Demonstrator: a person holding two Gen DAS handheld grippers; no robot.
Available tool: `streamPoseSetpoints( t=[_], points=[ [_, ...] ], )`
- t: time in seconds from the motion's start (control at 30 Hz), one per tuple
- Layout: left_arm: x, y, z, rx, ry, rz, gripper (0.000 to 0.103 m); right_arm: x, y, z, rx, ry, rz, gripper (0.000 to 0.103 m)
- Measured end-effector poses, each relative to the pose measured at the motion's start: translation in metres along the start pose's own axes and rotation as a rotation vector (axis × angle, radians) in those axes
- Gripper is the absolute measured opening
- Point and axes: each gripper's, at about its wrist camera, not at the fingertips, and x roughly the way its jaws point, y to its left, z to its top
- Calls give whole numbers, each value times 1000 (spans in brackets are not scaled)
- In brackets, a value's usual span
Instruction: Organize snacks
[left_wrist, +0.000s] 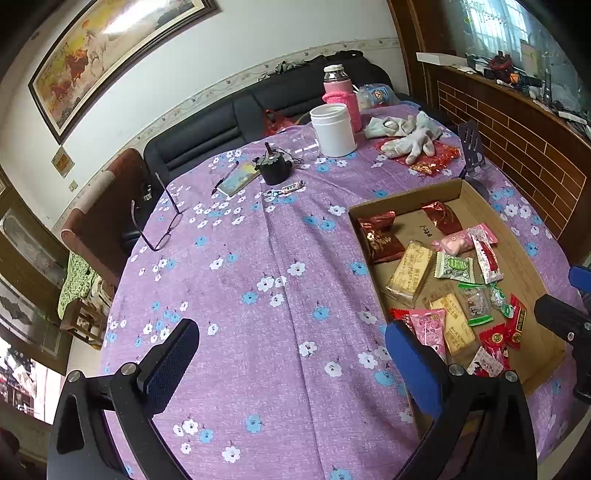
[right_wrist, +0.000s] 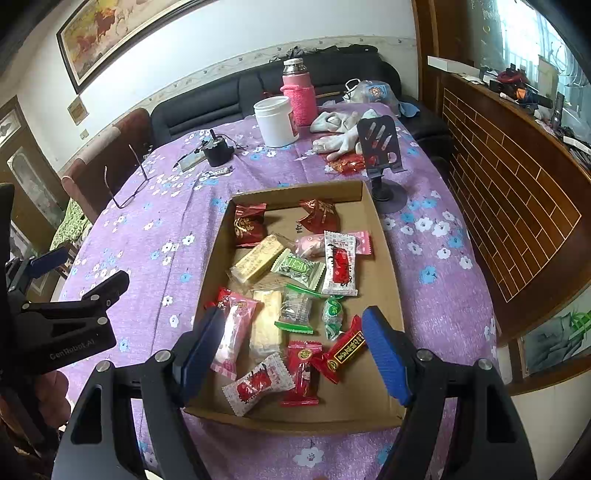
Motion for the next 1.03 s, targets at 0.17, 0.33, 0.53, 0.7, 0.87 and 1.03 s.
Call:
streamPoseSetpoints(
  t=[0.17,0.33,0.53,0.7,0.87,1.03],
  points=[
    [0,-4,0,13,2,-6,102,0,-1,-1,1,2,-4,76],
    [0,-8,0,23,4,-14,102,-2,-6,-3,16,2,-9,76],
    [-1,-13,-1,35,8,-27,102,-4,-9,-7,25,3,-17,76],
    [-3,-17,-2,44,6,-34,102,-6,-13,-9,30,5,-23,76],
    [-4,-24,-2,64,13,-67,102,-10,-15,-11,37,0,-33,76],
    [-11,-31,-4,84,-11,-61,102,-15,-17,-13,40,-8,-41,76]
  ],
)
